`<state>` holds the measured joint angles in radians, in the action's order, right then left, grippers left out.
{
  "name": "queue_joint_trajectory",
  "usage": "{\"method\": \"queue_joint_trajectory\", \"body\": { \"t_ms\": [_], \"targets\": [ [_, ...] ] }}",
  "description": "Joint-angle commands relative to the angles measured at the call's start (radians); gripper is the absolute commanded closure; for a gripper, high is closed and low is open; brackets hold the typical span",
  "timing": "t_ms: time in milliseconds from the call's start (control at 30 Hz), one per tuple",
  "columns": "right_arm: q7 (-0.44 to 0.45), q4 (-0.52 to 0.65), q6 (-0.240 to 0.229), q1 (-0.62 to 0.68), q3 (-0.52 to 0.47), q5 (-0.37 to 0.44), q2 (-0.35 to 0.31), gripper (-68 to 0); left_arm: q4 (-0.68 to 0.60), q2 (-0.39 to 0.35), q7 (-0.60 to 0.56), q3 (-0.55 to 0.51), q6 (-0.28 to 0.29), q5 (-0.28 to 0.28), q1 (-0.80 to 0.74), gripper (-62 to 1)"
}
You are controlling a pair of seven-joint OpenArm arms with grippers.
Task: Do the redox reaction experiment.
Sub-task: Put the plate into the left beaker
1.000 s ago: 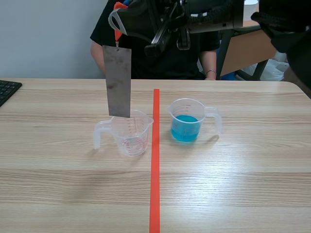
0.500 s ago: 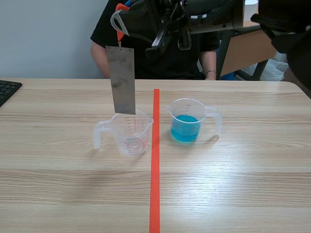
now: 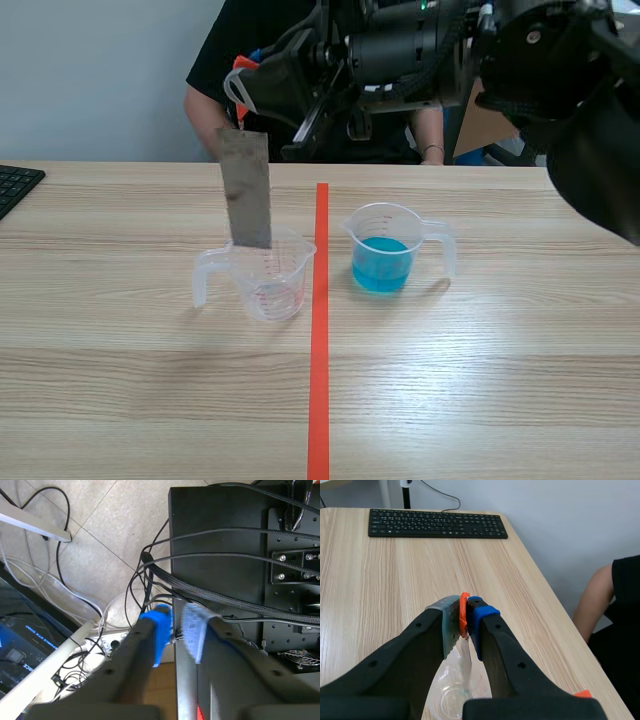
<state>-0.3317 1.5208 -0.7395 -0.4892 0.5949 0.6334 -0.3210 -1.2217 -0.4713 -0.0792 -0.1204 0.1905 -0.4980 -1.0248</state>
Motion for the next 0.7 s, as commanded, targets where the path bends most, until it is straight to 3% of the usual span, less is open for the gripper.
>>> {"method": "queue_joint_trajectory", "body": {
  "t_ms": [0, 200, 400, 667],
  "targets": [
    [0.034, 0.0, -0.006, -0.026, -0.001, -0.01, 0.0, -1.6, -0.008, -0.006, -0.01, 0.003, 0.002, -0.006, -0.005, -22.5],
    [0.081, -0.036, -0.006, -0.026, 0.008, -0.074, 0.016, -1.6, -0.008, -0.006, -0.013, 0.003, 0.002, -0.006, -0.005, -42.7],
    [0.112, -0.039, -0.006, -0.039, 0.008, -0.085, 0.016, -1.6, -0.008, -0.006, -0.019, 0.003, 0.002, -0.006, -0.003, -60.9],
    [0.114, -0.039, -0.006, -0.043, 0.008, -0.085, 0.016, -1.6, -0.008, -0.006, -0.029, 0.003, -0.028, -0.007, -0.003, -62.3]
  ]
}}
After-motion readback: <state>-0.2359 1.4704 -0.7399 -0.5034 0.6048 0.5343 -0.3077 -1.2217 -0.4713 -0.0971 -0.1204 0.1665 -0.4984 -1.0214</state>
